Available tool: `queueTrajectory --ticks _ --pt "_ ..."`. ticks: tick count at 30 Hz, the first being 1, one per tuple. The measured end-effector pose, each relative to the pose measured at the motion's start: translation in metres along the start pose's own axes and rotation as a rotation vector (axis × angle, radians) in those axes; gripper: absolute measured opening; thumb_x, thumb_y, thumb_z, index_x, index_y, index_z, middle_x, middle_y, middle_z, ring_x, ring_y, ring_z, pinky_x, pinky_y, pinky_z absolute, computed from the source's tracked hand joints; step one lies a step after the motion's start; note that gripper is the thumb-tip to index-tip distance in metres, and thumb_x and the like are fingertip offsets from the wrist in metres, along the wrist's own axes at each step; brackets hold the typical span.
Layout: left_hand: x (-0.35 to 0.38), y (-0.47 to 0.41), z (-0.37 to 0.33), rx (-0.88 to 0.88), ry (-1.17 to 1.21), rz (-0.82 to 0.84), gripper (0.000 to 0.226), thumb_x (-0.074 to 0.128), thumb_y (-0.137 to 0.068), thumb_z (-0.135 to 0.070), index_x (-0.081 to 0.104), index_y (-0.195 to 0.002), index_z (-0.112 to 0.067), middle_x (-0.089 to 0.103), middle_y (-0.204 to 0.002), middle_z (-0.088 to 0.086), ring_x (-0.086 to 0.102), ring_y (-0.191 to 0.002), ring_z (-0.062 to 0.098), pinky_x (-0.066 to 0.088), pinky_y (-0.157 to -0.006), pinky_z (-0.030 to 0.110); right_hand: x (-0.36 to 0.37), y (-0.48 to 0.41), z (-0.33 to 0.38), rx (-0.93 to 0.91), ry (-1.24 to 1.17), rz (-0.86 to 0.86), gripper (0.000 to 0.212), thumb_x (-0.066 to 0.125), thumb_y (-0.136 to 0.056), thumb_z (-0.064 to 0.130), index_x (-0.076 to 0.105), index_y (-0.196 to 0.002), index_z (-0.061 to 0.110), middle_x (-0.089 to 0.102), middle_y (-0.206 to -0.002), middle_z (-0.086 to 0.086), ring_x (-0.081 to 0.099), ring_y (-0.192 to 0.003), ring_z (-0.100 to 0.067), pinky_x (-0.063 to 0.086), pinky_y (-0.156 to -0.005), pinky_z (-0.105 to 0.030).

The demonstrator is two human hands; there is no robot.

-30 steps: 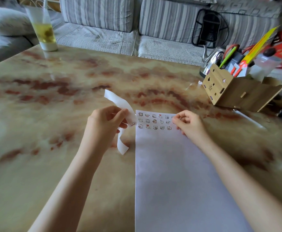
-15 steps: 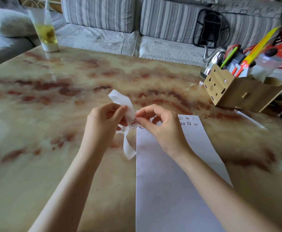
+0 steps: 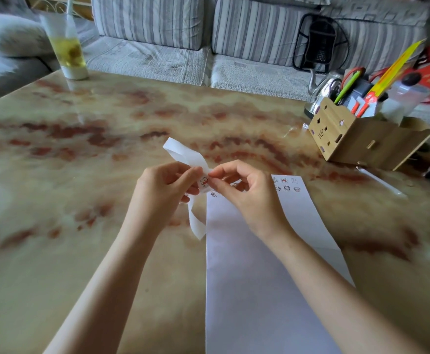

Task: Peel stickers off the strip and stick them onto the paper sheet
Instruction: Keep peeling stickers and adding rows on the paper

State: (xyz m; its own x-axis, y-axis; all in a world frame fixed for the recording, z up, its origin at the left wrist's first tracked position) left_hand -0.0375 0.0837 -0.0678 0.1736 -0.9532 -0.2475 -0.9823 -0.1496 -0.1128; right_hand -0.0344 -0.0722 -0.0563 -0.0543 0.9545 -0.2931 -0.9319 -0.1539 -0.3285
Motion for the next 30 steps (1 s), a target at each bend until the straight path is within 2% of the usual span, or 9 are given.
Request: queueTrajectory --ticks 4,7,13,17,20,22,24,27,30 --pt "0.003 0.000 0.001 -0.014 0.021 0.022 0.019 0.062 -0.088 -0.027 0.074 -0.077 -0.017 0.072 -0.067 0.000 0.065 -0.062 0.009 0.055 -0.065 0.027 -0.002 -0.001 0.003 -0.040 0.024 -0.023 0.009 0.070 -0.085 0.011 0.071 -0.087 0.019 0.071 -0.080 0.007 0.060 -0.069 -0.011 0.046 -0.065 -0.025" --pt "0.005 0.001 -0.001 -0.014 0.032 0.042 0.019 0.062 -0.088 -0.025 0.074 -0.076 -0.018 0.070 -0.063 -0.004 0.064 -0.061 0.005 0.054 -0.063 0.023 -0.002 0.000 0.005 -0.056 0.058 -0.022 0.007 0.070 -0.085 0.010 0.072 -0.089 0.015 0.071 -0.080 0.008 0.058 -0.066 -0.002 0.046 -0.064 -0.022" --pt "0.006 0.002 -0.002 -0.003 -0.009 0.043 0.018 0.063 -0.088 -0.024 0.073 -0.073 -0.022 0.068 -0.056 -0.011 0.062 -0.057 -0.001 0.052 -0.057 0.014 -0.003 0.002 0.004 -0.051 0.131 -0.005 0.006 0.070 -0.084 0.012 0.070 -0.086 0.018 0.067 -0.079 0.011 0.054 -0.066 -0.001 0.040 -0.059 -0.015" --pt "0.004 0.004 -0.001 -0.017 -0.089 0.011 0.018 0.064 -0.086 -0.028 0.073 -0.071 -0.025 0.071 -0.063 -0.007 0.067 -0.063 0.013 0.050 -0.055 0.019 -0.001 0.003 0.005 -0.099 0.243 0.013 0.006 0.070 -0.085 0.019 0.066 -0.084 0.023 0.059 -0.088 0.014 0.054 -0.072 -0.008 0.044 -0.062 -0.027" --pt "0.004 0.004 0.000 -0.038 -0.112 -0.003 0.019 0.063 -0.086 -0.029 0.072 -0.069 -0.027 0.071 -0.063 -0.008 0.067 -0.061 0.012 0.046 -0.047 0.016 0.001 0.006 0.006 -0.120 0.277 0.052 0.006 0.067 -0.088 0.020 0.063 -0.084 0.023 0.055 -0.091 0.016 0.054 -0.076 -0.011 0.046 -0.067 -0.030" --pt "0.004 0.004 0.000 -0.045 -0.123 -0.005 0.020 0.062 -0.087 -0.030 0.072 -0.070 -0.025 0.070 -0.062 -0.006 0.064 -0.059 0.012 0.046 -0.052 0.017 0.001 0.008 0.008 -0.128 0.287 0.073 0.007 0.066 -0.088 0.018 0.062 -0.083 0.022 0.053 -0.093 0.015 0.054 -0.079 -0.011 0.044 -0.069 -0.024" --pt "0.003 0.004 0.001 -0.050 -0.131 -0.009 0.020 0.061 -0.088 -0.029 0.073 -0.074 -0.020 0.071 -0.065 -0.004 0.065 -0.061 0.017 0.050 -0.063 0.025 -0.001 0.011 0.010 -0.121 0.255 0.079 0.009 0.066 -0.088 0.014 0.062 -0.082 0.020 0.053 -0.094 0.013 0.053 -0.080 -0.010 0.039 -0.069 -0.016" --pt "0.001 0.003 0.001 -0.048 -0.141 -0.028 0.022 0.060 -0.088 -0.028 0.074 -0.074 -0.017 0.072 -0.067 0.000 0.069 -0.071 0.025 0.054 -0.073 0.035 -0.013 0.011 0.006 -0.034 0.098 0.057 0.012 0.063 -0.089 0.011 0.061 -0.082 0.021 0.056 -0.086 0.015 0.052 -0.075 -0.007 0.039 -0.067 -0.014" --pt "0.001 0.004 0.000 -0.052 -0.159 -0.032 0.023 0.059 -0.088 -0.028 0.073 -0.074 -0.017 0.072 -0.067 0.000 0.067 -0.068 0.023 0.052 -0.070 0.029 -0.038 0.004 -0.010 0.097 0.065 -0.009 0.011 0.064 -0.088 0.009 0.064 -0.082 0.018 0.062 -0.075 0.012 0.055 -0.064 -0.004 0.044 -0.061 -0.015"
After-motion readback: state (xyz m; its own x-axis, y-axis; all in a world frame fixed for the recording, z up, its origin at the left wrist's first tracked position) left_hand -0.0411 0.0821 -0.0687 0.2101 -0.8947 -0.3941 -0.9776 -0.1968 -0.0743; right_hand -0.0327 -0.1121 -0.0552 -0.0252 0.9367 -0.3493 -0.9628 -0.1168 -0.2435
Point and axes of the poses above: each hand's wrist, its own y-axis away from the middle knuckle, its own x-axis out of the palm, z = x × y, the point moved 8 cm from there along -y, towards the middle knuckle
